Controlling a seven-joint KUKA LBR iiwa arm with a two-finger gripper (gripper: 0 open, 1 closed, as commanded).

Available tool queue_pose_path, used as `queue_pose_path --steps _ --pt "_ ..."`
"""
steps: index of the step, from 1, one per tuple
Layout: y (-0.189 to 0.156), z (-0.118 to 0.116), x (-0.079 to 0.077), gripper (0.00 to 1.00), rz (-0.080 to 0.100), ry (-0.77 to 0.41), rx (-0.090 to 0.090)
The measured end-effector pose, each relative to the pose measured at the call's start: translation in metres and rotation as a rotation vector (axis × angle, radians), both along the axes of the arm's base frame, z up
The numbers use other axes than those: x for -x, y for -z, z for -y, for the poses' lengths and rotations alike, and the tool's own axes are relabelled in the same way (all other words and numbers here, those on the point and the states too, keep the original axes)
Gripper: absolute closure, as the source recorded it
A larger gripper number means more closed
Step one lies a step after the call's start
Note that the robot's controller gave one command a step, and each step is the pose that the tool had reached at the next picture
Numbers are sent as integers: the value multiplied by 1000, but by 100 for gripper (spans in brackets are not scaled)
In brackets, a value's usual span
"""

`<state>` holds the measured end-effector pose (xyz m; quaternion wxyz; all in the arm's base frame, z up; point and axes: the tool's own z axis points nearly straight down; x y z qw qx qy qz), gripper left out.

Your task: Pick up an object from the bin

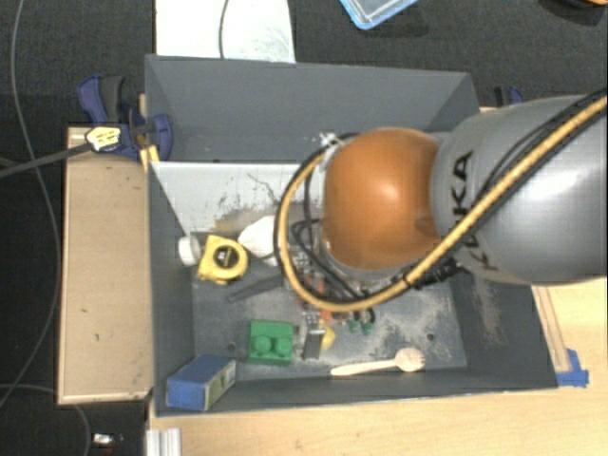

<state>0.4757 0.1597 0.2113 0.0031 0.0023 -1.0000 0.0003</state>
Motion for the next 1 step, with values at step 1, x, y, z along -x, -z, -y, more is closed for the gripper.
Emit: queue_pose_path --steps 1 --pt "-4 1 -2 0 8 6 -2"
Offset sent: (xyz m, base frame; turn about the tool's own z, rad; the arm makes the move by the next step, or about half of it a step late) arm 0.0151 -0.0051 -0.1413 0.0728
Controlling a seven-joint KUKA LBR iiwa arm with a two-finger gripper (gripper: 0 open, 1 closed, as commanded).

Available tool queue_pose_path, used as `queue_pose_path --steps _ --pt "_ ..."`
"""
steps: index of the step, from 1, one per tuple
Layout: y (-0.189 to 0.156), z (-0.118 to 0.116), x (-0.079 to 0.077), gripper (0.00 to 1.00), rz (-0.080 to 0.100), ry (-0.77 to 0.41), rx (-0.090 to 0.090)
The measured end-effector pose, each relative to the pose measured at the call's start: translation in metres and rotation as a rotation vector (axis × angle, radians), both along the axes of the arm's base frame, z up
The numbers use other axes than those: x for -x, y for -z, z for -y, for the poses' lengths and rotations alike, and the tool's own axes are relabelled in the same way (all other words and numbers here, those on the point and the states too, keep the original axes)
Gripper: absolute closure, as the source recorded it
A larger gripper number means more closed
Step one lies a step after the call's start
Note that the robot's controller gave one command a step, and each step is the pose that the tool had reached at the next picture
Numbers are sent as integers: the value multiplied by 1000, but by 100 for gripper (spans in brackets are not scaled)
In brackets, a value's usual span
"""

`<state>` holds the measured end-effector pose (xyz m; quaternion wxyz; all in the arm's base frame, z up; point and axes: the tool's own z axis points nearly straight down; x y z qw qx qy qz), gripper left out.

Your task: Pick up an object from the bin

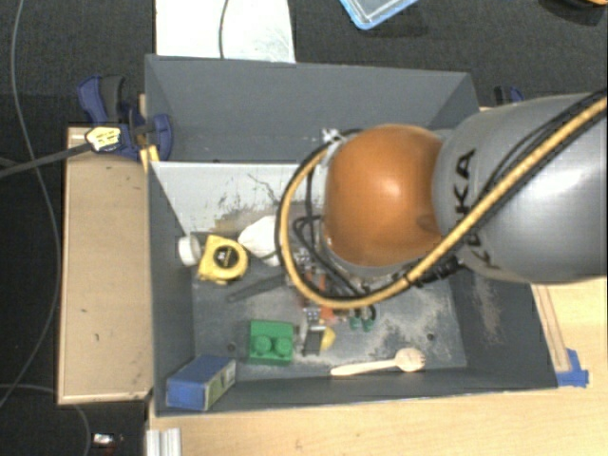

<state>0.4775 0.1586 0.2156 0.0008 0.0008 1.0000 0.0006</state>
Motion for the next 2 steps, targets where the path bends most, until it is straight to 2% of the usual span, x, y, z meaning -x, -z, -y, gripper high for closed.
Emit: queue_pose_path --steps 1,2 --pt "102 2 -11 0 5 44 -2" --pt "157 2 -8 0 0 63 -1"
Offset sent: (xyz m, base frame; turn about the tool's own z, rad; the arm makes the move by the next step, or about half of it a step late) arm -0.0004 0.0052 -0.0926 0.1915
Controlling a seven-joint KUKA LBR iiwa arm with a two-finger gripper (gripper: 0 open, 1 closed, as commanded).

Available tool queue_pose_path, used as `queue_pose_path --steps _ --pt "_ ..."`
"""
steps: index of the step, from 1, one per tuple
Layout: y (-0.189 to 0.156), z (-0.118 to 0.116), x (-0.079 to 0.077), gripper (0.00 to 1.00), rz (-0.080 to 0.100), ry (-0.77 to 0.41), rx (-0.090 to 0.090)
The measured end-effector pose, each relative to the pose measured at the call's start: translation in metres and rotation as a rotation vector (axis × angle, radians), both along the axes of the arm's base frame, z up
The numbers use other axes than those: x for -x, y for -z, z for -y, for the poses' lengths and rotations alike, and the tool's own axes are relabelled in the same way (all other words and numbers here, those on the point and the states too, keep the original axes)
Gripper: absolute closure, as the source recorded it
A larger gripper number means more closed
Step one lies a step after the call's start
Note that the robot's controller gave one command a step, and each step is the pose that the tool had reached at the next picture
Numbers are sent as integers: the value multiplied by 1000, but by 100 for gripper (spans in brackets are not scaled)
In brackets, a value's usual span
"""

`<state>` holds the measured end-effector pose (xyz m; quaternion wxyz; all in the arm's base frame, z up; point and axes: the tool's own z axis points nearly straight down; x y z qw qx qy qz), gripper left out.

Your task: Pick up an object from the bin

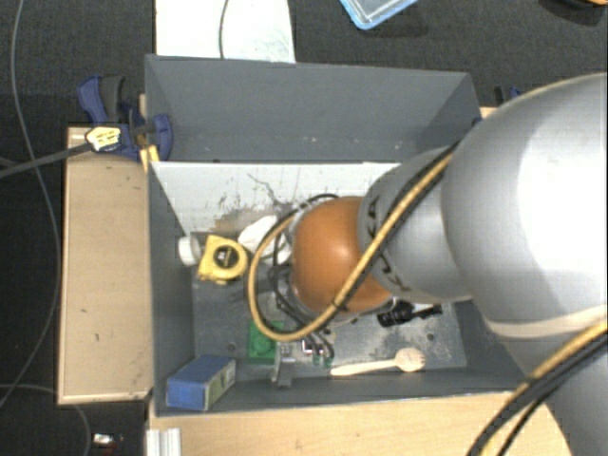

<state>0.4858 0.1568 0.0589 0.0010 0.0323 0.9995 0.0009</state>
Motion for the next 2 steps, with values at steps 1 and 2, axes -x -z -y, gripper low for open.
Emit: queue_pose_path --steps 1,2 --pt "-44 -30 8 0 7 -29 -4" --pt "-11 -18 9 0 -1 28 1"
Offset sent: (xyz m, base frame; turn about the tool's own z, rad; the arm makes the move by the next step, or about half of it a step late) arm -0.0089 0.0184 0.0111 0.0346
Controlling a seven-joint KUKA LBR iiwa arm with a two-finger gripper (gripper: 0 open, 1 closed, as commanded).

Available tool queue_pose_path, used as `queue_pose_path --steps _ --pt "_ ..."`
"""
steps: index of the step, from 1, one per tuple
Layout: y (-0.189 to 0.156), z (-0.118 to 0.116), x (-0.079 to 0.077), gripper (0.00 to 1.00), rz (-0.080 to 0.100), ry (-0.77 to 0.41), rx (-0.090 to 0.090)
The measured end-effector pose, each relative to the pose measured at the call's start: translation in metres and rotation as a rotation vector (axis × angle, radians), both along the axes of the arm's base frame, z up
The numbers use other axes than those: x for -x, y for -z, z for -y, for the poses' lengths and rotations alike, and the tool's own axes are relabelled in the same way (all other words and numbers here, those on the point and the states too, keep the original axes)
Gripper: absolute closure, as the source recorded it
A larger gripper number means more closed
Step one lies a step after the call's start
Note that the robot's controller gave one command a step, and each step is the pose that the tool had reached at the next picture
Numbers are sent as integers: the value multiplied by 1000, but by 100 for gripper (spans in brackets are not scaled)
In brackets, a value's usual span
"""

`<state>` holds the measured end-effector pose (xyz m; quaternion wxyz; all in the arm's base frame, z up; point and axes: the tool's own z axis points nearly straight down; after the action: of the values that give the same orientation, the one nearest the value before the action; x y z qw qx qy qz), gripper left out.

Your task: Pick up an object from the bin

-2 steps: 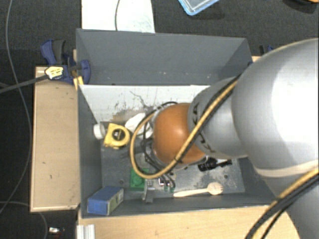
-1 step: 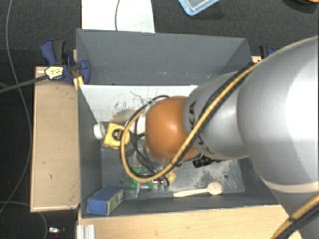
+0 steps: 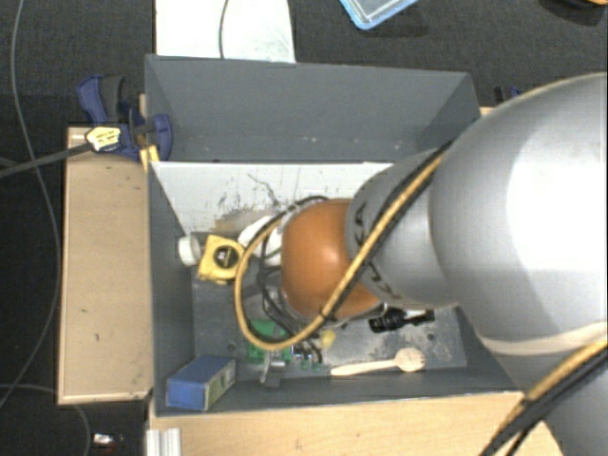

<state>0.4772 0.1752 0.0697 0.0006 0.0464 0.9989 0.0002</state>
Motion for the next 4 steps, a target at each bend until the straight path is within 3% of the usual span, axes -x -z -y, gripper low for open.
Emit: queue_pose_path --steps 1,3,4 --pt "-1 8 -1 100 4 60 -4" --pt "-16 9 2 100 -4 59 -1" --pt "-51 8 -1 100 5 60 -5"
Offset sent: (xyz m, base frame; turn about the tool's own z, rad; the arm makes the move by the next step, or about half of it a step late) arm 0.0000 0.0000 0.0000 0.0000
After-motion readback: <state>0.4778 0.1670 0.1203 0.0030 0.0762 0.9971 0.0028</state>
